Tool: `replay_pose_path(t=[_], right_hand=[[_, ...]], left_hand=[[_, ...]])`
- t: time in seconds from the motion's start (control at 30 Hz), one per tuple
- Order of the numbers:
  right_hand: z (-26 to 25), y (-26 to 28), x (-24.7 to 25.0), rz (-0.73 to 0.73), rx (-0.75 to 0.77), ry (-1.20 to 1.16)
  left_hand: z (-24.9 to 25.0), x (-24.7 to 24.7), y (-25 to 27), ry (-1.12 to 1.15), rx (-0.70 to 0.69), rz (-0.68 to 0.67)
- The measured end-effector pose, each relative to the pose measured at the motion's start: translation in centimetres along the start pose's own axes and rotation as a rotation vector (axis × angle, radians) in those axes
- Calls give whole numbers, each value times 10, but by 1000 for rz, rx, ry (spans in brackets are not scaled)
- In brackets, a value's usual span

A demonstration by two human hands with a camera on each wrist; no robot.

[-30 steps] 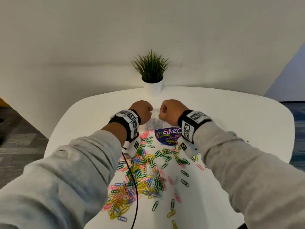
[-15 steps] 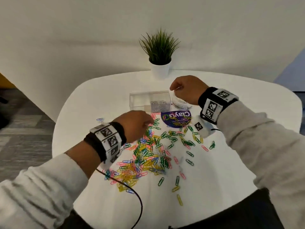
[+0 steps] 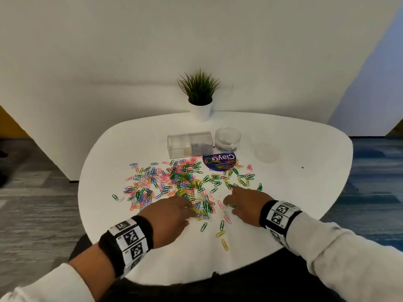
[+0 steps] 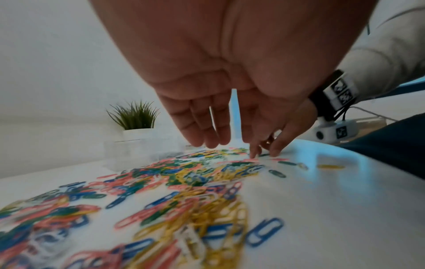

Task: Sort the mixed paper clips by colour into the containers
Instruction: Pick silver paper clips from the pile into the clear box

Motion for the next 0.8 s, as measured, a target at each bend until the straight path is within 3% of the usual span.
replay_pose_path(t=[0.23,0.3,0.5,0.8], right_hand=[[-14,0,5,104,-37,91],[-18,3,13,123,-84,33],[-29,2,23,189,-166,-285],[-47,-12,-10,57,-208,-91]], left_hand=[[16,-24,-1,-199,-7,-90],[9,-27,1,-198,50,-149],[-6,-15,7,-166,175,-153],[-17,-4,14,24,306,-178]])
Point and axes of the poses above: each hand's wrist, its own y-axis away from the middle knuckle, its own x-axis out of the back of the hand, z = x × y, the point moved 2 cm from there along -y, towards the middle knuckle, and after that the axes turned 13 degrees about x, right-handed, at the moved point
